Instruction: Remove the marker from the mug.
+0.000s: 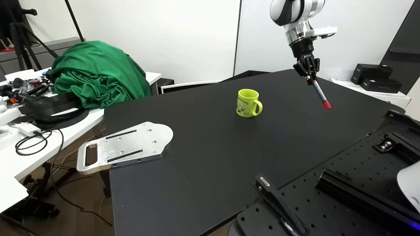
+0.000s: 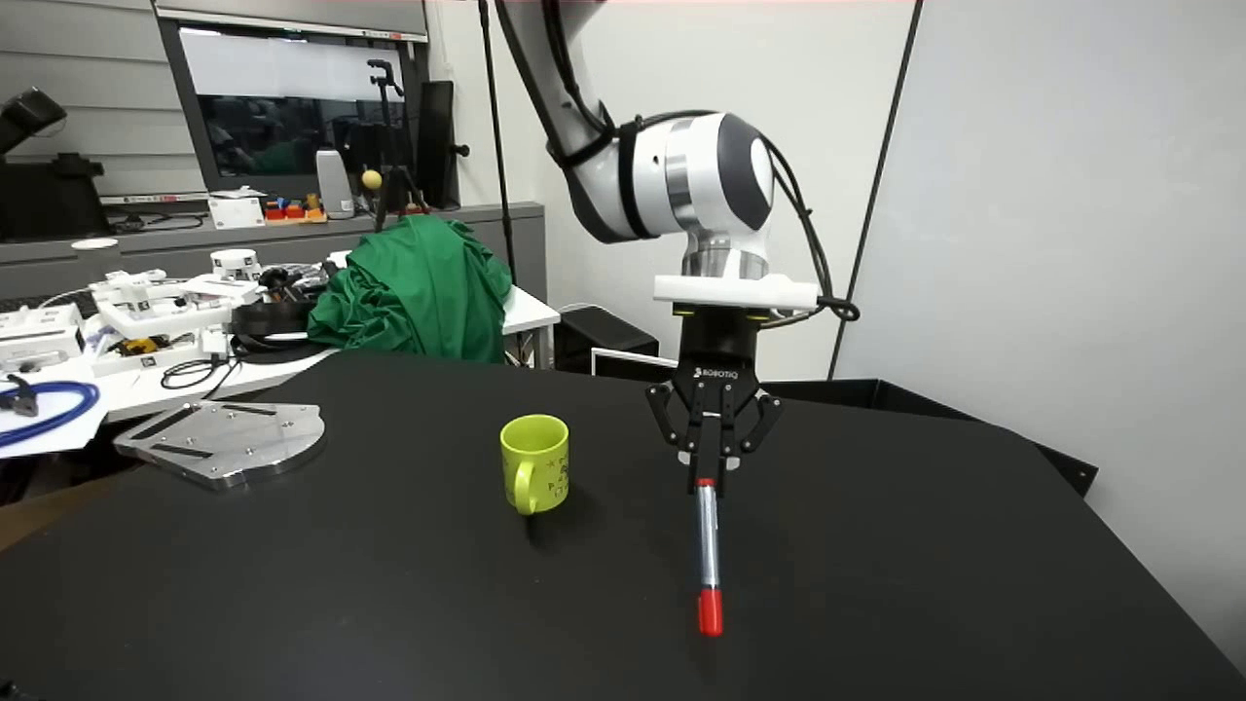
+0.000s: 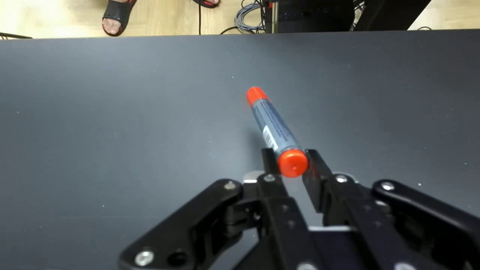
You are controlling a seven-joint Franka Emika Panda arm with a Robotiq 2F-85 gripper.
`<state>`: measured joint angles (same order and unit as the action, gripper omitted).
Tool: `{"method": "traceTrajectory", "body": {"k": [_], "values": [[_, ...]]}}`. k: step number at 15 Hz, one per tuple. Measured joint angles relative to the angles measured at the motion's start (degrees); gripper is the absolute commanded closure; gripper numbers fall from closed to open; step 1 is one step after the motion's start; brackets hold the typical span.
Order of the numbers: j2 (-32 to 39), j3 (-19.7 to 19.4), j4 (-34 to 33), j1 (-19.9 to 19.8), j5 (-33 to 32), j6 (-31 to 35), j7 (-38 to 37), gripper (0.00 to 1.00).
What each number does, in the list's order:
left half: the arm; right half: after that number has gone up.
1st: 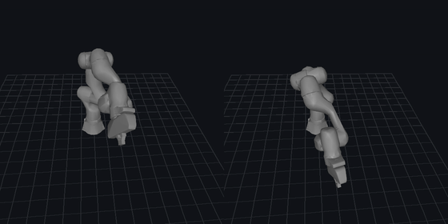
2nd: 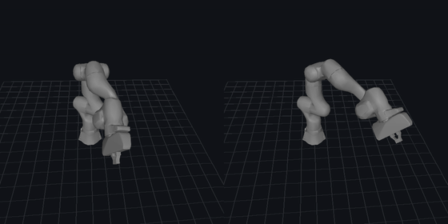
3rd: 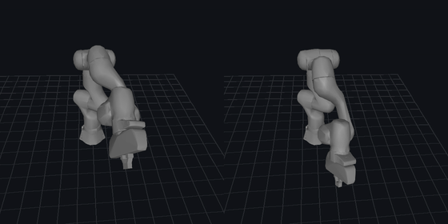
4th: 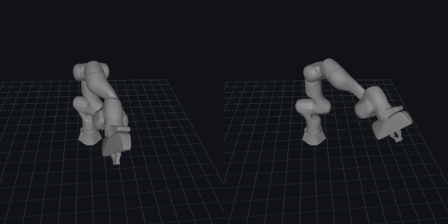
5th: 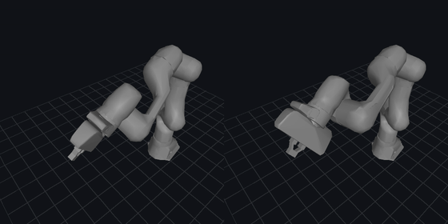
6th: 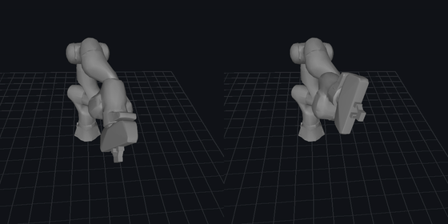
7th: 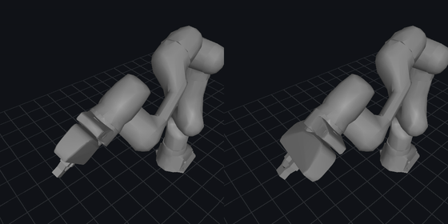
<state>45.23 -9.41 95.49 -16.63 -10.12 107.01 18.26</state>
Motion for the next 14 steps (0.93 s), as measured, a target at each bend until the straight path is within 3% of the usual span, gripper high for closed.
{"method": "traceTrajectory", "body": {"k": [8, 14], "values": [[11.99, -0.12, -7.88, -1.08, 0.0, 0.51, -0.25, 0.94], [14.0, -0.12, -8.5, -0.95, -0.09, 9.39, -0.62, 0.94]]}}
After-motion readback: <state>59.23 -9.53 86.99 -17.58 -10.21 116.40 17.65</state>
